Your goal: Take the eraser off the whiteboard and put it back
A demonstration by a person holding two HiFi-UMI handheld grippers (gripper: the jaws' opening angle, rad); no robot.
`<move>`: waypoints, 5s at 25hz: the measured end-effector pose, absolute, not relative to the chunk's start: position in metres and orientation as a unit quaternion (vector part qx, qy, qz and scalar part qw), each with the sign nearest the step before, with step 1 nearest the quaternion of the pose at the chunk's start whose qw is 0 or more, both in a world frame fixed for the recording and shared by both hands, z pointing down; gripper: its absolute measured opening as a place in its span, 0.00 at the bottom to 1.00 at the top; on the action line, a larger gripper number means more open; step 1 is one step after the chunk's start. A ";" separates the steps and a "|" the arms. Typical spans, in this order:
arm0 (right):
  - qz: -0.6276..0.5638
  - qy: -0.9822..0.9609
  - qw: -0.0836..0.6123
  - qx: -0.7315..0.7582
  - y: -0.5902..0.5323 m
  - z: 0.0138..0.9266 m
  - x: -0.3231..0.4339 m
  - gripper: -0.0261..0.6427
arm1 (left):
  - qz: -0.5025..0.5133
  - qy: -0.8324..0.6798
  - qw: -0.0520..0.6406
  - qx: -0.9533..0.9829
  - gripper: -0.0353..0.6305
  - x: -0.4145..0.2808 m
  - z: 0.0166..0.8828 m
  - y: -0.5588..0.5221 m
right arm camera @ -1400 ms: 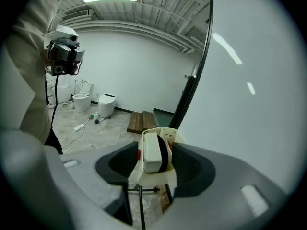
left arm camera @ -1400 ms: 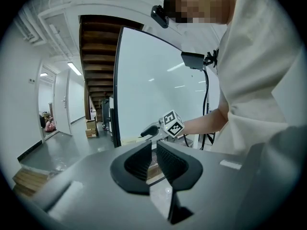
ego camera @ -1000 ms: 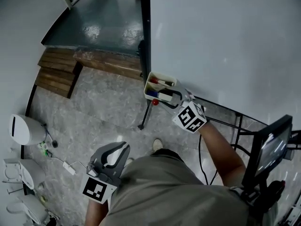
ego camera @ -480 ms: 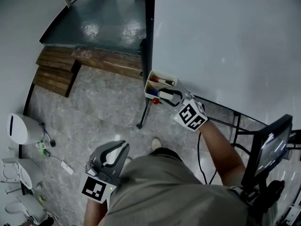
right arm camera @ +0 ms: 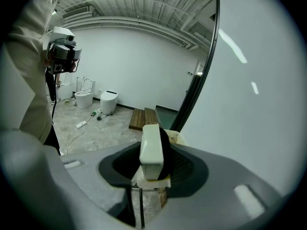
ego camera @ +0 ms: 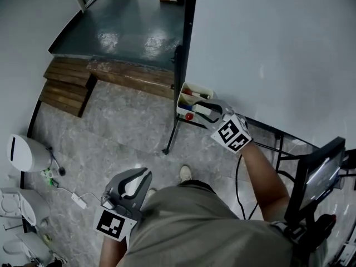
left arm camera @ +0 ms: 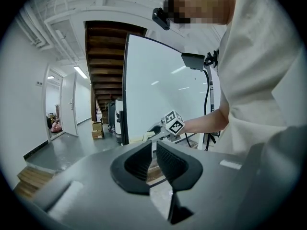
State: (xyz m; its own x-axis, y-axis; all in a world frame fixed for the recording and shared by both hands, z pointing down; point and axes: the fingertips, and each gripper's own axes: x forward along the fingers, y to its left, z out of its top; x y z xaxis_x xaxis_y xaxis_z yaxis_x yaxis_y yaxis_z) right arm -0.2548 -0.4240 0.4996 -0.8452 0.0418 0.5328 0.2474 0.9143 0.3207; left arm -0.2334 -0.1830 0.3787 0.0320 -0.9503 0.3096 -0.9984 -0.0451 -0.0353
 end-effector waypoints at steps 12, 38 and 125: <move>-0.223 -0.938 0.263 -0.035 -0.405 0.462 -0.248 0.27 | 0.116 -0.675 0.082 0.724 0.11 -0.240 0.373 -0.142; -0.257 -0.933 0.251 0.020 -0.305 0.398 -0.217 0.27 | 0.110 -0.627 0.061 0.769 0.11 -0.242 0.369 -0.074; -0.281 -0.928 0.246 -0.015 -0.322 0.352 -0.200 0.27 | 0.108 -0.616 0.063 0.778 0.11 -0.233 0.374 -0.146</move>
